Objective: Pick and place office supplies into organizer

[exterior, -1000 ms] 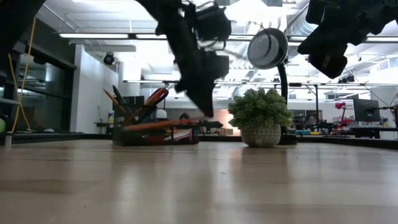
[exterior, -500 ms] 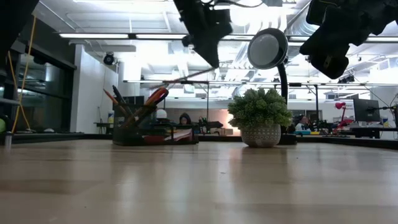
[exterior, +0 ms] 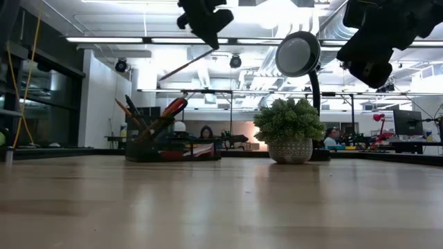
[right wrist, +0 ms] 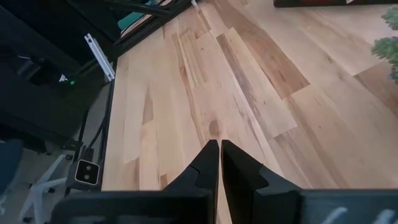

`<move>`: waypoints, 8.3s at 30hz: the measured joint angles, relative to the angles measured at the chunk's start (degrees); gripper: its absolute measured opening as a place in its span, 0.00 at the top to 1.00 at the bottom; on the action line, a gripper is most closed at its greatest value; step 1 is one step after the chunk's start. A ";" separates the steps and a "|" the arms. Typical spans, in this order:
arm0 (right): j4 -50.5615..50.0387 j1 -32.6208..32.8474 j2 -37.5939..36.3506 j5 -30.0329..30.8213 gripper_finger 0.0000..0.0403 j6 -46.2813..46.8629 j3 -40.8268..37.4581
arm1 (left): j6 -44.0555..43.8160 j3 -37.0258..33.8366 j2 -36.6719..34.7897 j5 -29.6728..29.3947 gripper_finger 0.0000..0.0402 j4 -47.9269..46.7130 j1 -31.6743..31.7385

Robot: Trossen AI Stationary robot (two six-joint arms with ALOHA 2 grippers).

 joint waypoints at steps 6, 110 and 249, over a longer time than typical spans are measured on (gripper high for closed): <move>-0.02 0.79 0.00 0.29 0.97 1.39 0.00 | 0.16 -9.84 -5.13 0.13 1.00 10.45 1.89; -3.96 6.35 0.02 8.04 0.97 13.05 -0.02 | 4.72 -66.62 -51.18 7.56 0.99 57.21 -18.59; 12.79 -14.19 -33.67 -9.78 1.00 -22.18 -25.83 | 2.28 -101.25 -95.00 38.76 1.00 43.72 -8.08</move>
